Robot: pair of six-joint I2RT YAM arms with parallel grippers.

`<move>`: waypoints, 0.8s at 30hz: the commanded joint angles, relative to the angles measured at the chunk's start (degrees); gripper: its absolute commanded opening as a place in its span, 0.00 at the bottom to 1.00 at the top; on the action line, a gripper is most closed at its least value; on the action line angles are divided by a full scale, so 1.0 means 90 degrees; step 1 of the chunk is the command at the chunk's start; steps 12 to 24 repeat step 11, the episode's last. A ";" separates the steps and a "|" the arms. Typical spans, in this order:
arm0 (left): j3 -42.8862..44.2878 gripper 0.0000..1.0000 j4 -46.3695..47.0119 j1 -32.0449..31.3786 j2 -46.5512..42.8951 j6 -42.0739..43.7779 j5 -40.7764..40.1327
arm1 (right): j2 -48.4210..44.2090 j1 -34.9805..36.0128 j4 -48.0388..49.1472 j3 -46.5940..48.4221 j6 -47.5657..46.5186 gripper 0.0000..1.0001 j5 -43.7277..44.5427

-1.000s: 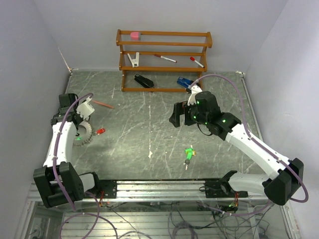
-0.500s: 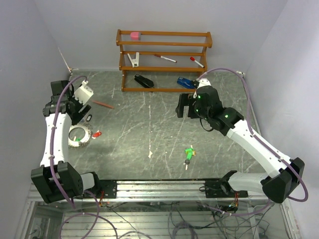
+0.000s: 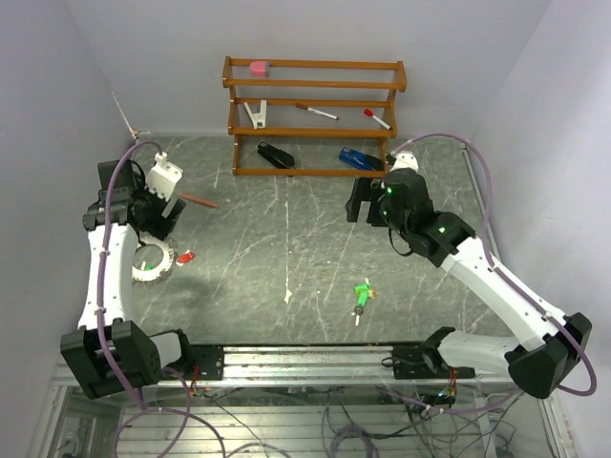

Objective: Put the keys on the keyring

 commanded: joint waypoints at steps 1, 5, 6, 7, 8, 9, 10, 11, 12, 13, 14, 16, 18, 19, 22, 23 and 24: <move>0.0019 1.00 0.0183 0.0050 -0.0109 -0.0248 0.0303 | -0.0235 -0.0032 0.0097 -0.0181 0.0036 1.00 0.0311; 0.0082 0.99 0.0106 0.0051 -0.0078 -0.0270 0.0202 | -0.0261 -0.0029 0.0149 -0.0224 -0.0100 1.00 0.0280; 0.0062 1.00 0.0117 0.0059 -0.0096 -0.0262 0.0179 | -0.0243 -0.0033 0.0138 -0.0210 -0.0110 1.00 0.0269; 0.0028 1.00 0.0136 0.0058 -0.0122 -0.0252 0.0164 | -0.0225 -0.0029 0.0101 -0.0184 -0.0093 1.00 0.0241; 0.0009 1.00 0.0147 0.0051 -0.0151 -0.0259 0.0138 | -0.0193 -0.0030 0.0076 -0.0174 -0.0081 1.00 0.0230; -0.0014 1.00 0.0143 0.0053 -0.0176 -0.0256 0.0136 | -0.0170 -0.0028 0.0060 -0.0145 -0.0056 1.00 0.0232; -0.0035 0.99 0.0145 0.0051 -0.0201 -0.0252 0.0127 | -0.0142 -0.0028 0.0025 -0.0120 -0.0012 1.00 0.0241; -0.0055 1.00 0.0154 0.0055 -0.0222 -0.0251 0.0114 | -0.0135 -0.0032 0.0031 -0.0110 0.0001 1.00 0.0250; -0.0055 1.00 0.0154 0.0055 -0.0222 -0.0251 0.0114 | -0.0135 -0.0032 0.0031 -0.0110 0.0001 1.00 0.0250; -0.0055 1.00 0.0154 0.0055 -0.0222 -0.0251 0.0114 | -0.0135 -0.0032 0.0031 -0.0110 0.0001 1.00 0.0250; -0.0055 1.00 0.0154 0.0055 -0.0222 -0.0251 0.0114 | -0.0135 -0.0032 0.0031 -0.0110 0.0001 1.00 0.0250; -0.0055 1.00 0.0154 0.0055 -0.0222 -0.0251 0.0114 | -0.0135 -0.0032 0.0031 -0.0110 0.0001 1.00 0.0250; -0.0055 1.00 0.0154 0.0055 -0.0222 -0.0251 0.0114 | -0.0135 -0.0032 0.0031 -0.0110 0.0001 1.00 0.0250; -0.0055 1.00 0.0154 0.0055 -0.0222 -0.0251 0.0114 | -0.0135 -0.0032 0.0031 -0.0110 0.0001 1.00 0.0250; -0.0055 1.00 0.0154 0.0055 -0.0222 -0.0251 0.0114 | -0.0135 -0.0032 0.0031 -0.0110 0.0001 1.00 0.0250; -0.0055 1.00 0.0154 0.0055 -0.0222 -0.0251 0.0114 | -0.0135 -0.0032 0.0031 -0.0110 0.0001 1.00 0.0250; -0.0055 1.00 0.0154 0.0055 -0.0222 -0.0251 0.0114 | -0.0135 -0.0032 0.0031 -0.0110 0.0001 1.00 0.0250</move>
